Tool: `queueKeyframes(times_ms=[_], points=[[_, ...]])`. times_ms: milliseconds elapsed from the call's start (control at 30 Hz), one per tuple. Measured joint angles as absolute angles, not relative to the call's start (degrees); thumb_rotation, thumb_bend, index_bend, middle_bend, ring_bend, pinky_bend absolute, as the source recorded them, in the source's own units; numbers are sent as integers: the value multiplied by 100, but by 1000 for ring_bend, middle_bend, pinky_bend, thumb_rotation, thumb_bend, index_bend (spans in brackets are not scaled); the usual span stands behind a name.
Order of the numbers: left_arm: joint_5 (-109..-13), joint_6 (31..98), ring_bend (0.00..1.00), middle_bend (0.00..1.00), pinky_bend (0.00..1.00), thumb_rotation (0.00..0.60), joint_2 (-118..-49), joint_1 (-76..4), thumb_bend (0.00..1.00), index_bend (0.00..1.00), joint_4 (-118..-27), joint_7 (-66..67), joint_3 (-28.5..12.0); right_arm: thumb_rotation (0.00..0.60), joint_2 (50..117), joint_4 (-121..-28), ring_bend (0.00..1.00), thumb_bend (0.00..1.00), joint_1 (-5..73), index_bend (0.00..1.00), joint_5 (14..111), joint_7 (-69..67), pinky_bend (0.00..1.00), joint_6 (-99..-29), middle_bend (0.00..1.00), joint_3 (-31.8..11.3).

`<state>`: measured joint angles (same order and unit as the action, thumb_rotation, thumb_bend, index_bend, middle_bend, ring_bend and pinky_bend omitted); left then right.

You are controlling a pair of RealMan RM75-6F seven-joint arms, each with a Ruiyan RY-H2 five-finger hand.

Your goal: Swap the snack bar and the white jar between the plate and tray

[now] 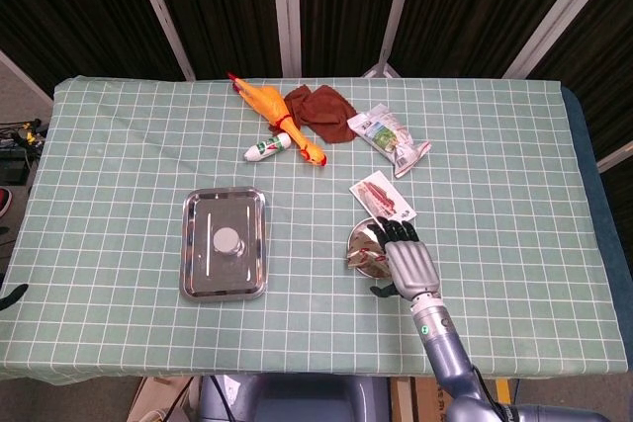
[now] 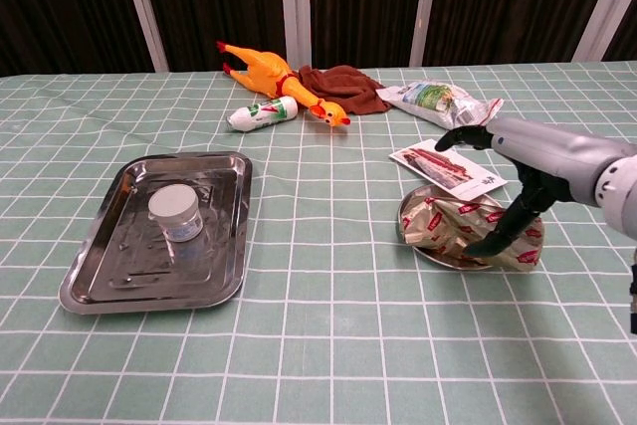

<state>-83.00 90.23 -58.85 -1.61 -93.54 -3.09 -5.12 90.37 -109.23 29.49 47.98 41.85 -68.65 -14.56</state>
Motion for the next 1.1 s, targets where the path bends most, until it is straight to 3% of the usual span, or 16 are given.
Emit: queueKeyframes(times_ms=[133,333,867,1100], points=[[-8241,9031,0,0,76,600,-5889,-152,175,240,-9346,-299,-540,600,9155,-10630,122,132,3045,143,4727,4083,0,-6891,96,-1436],[-8201,8995,0,0,76,600,-5882,-148,179,240,-9408,-250,-541,600,9257,-10353,249,133,3128,198,4703,3971,0,-6922,234,-1340],[-8111,8947,0,0,86,600,-5873,-149,180,239,-9466,-199,-572,600,9649,-9483,421,136,3302,341,4630,3806,1,-6992,395,-1244],[-8123,8927,0,0,89,600,-5866,-150,181,239,-9494,-201,-562,600,9657,-9404,545,263,3305,492,4642,3696,67,-6998,512,-1231]])
